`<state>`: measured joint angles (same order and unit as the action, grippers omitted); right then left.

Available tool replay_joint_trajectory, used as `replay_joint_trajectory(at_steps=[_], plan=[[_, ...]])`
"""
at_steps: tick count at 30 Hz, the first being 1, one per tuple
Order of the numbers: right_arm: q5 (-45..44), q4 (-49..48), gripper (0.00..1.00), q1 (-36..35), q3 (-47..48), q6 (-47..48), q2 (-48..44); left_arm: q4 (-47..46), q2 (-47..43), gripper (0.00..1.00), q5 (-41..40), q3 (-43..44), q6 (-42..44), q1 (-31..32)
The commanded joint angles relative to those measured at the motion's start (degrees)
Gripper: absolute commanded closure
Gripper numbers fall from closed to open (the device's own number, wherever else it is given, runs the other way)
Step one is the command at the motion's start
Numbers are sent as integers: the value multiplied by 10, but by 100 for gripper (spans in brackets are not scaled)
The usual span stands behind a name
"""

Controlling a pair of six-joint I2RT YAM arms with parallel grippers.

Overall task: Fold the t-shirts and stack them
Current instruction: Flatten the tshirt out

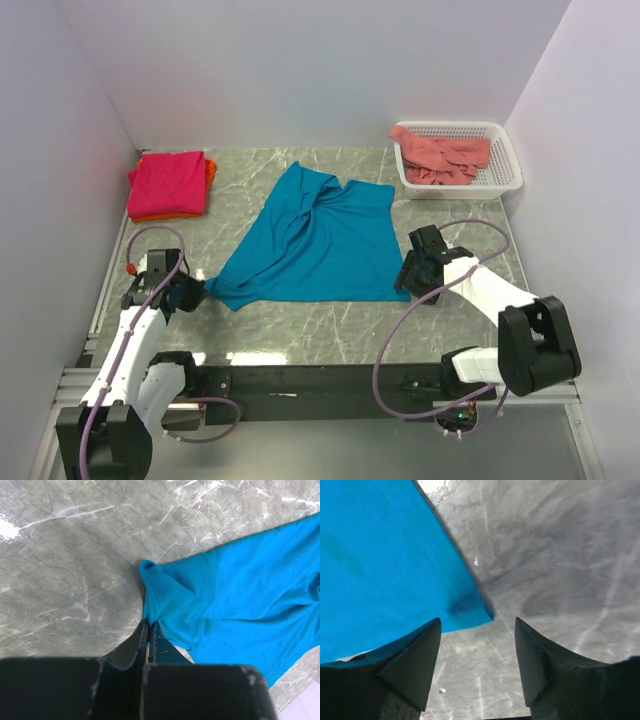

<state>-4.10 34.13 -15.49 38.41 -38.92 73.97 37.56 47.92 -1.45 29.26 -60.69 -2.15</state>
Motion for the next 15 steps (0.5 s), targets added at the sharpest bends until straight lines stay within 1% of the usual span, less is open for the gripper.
replay_joint_trajectory(at_steps=[1, 5, 7, 9, 10, 11, 15], plan=[[24, -34, 34, -2, 8, -9, 20, -5, -9, 99, -4, 3, 6, 4], [21, -35, 39, -13, 3, -18, 32, -4, -6, 99, -7, 2, 3, 5], [16, -39, 39, -14, 3, -20, 46, -5, -6, 99, -9, 1, 1, 6], [14, -46, 43, -15, 5, -24, 61, -5, -4, 99, -10, 1, 0, 6], [15, -48, 45, -16, 5, -25, 67, -4, -4, 99, -10, 1, 0, 6], [12, -50, 51, -17, 6, -27, 71, -4, -3, 99, -10, 2, 1, 6], [8, -51, 64, -24, 6, -31, 79, -3, -5, 99, -12, 2, 0, 7]])
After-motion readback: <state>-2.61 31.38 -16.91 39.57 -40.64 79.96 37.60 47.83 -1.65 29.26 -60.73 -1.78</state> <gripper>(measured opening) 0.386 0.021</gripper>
